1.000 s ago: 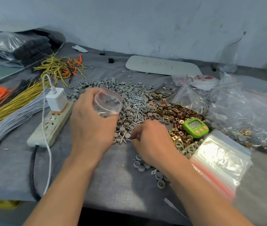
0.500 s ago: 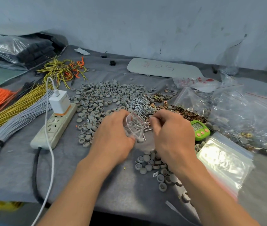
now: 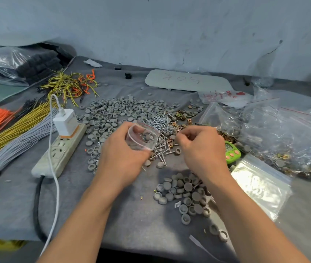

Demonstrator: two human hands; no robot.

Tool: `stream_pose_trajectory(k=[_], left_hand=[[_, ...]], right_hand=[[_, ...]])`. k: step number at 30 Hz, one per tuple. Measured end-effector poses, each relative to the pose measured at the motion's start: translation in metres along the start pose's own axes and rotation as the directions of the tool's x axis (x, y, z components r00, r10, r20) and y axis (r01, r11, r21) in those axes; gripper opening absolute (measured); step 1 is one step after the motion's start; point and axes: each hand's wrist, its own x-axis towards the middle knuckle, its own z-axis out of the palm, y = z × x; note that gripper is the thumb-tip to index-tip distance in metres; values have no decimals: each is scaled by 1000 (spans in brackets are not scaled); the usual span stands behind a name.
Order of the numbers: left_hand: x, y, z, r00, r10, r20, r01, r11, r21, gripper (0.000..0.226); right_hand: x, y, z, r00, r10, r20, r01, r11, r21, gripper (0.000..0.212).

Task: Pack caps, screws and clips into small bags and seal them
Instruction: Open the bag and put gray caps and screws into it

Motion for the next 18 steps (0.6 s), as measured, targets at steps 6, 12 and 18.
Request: stream_pose_trajectory(k=[6, 12, 18], left_hand=[[1, 5, -7, 956, 42, -290, -40, 999, 13, 44], [-3, 8, -3, 978, 102, -182, -78, 988, 134, 41], [-2, 7, -4, 975, 100, -200, -79, 991, 112, 36]], right_hand=[[-10, -1, 27, 958, 81, 277, 45, 907, -420, 25], [-4, -6, 31, 920, 124, 372, 59, 894, -444, 19], [-1, -11, 21, 841, 170, 513, 100, 884, -456, 14]])
